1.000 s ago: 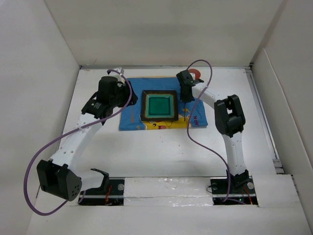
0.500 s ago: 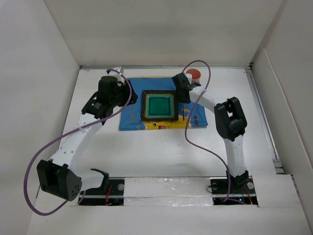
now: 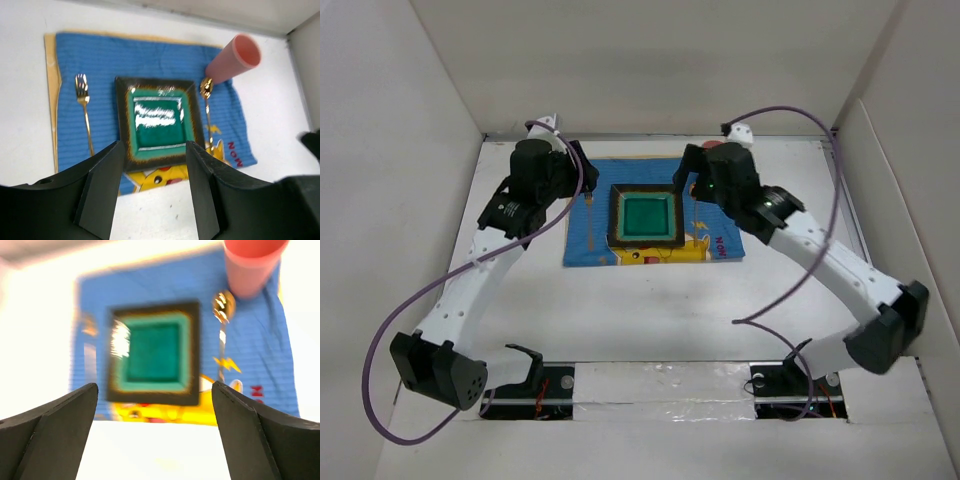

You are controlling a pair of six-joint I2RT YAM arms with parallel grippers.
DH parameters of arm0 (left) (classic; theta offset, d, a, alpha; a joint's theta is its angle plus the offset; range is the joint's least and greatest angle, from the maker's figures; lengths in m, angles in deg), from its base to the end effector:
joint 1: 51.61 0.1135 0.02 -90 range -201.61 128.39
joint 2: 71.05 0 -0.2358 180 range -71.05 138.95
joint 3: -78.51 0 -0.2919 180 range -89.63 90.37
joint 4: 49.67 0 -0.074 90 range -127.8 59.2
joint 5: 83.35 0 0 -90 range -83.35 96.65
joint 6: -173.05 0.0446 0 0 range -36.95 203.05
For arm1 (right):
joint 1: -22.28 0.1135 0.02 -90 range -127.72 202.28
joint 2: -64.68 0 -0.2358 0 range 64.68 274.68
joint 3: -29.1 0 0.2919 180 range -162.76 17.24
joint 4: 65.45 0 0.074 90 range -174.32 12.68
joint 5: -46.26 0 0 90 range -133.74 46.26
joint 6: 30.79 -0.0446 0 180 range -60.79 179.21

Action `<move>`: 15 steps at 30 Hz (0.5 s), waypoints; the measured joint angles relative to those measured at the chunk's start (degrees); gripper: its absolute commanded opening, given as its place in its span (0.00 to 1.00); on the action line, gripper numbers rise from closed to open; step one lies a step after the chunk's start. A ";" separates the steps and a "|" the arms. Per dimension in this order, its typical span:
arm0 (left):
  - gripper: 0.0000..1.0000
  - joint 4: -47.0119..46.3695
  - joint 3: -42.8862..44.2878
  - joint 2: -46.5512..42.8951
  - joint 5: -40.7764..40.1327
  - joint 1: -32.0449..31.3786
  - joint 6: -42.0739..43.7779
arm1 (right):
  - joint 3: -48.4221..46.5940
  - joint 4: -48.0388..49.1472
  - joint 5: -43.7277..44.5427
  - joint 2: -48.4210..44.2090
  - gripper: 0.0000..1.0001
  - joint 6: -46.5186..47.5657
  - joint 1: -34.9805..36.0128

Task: Set the dinner table for one person

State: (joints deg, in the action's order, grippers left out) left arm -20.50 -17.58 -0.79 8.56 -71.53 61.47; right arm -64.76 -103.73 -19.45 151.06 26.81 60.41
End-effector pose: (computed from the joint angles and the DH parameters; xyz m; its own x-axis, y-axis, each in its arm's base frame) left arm 0.3175 -0.1166 0.3726 -0.3703 -0.2568 -0.8927 0.2522 0.8971 -0.3627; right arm 0.3205 0.2282 0.3281 -0.4927 0.2341 -0.8381 -0.0247 0.9590 0.2824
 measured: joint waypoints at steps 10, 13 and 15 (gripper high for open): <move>0.60 -0.90 13.73 -3.43 -8.90 0.07 -0.81 | 3.04 6.03 4.81 -34.99 1.00 0.02 -6.99; 0.61 -1.57 13.94 -8.26 -13.29 0.13 -0.48 | 3.78 8.79 6.93 -43.04 1.00 0.02 -11.34; 0.62 -2.58 13.05 -11.04 -14.95 0.15 -0.37 | 3.39 9.35 6.91 -44.94 1.00 -0.35 -13.22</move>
State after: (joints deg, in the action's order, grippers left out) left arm -23.08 -4.53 -11.83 -6.39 -71.38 61.10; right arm -61.37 -94.38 -12.54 106.13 26.46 47.18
